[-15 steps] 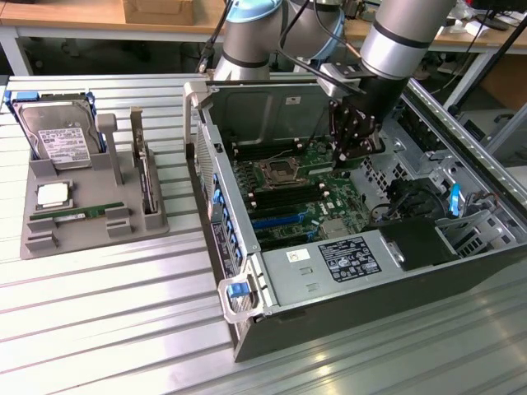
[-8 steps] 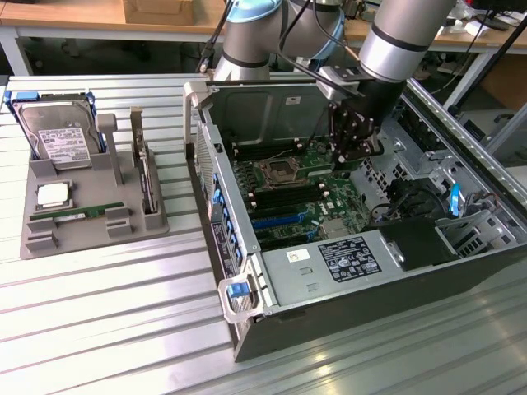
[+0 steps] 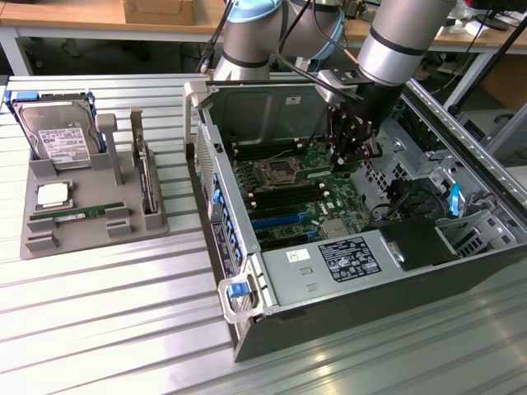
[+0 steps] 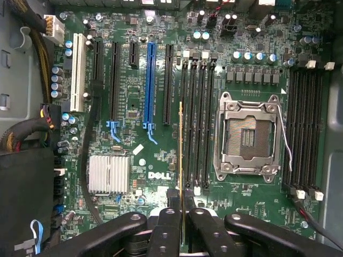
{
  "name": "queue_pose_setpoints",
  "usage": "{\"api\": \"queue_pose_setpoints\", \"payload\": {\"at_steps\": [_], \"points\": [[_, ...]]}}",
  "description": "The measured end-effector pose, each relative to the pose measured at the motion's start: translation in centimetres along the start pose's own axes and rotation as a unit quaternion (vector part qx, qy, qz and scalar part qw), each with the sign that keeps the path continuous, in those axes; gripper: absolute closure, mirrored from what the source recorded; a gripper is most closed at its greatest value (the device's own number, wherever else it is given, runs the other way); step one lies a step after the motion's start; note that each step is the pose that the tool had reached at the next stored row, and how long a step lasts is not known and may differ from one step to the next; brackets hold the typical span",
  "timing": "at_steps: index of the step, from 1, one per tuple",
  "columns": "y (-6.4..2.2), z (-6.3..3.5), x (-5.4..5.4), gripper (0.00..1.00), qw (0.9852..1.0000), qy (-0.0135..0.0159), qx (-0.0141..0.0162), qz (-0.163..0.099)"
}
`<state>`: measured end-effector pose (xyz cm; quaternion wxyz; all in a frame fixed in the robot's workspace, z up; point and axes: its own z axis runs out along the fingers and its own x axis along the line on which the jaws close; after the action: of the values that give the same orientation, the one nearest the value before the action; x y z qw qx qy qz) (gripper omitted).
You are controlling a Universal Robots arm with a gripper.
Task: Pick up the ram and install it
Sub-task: 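Insert the ram into the slot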
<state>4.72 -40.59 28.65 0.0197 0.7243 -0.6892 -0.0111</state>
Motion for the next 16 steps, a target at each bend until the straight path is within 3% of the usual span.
{"api": "queue_pose_setpoints", "payload": {"at_steps": [16], "points": [[-0.04, 0.88, -0.01, 0.87, 1.0, 0.0, 0.0, 0.0]]}}
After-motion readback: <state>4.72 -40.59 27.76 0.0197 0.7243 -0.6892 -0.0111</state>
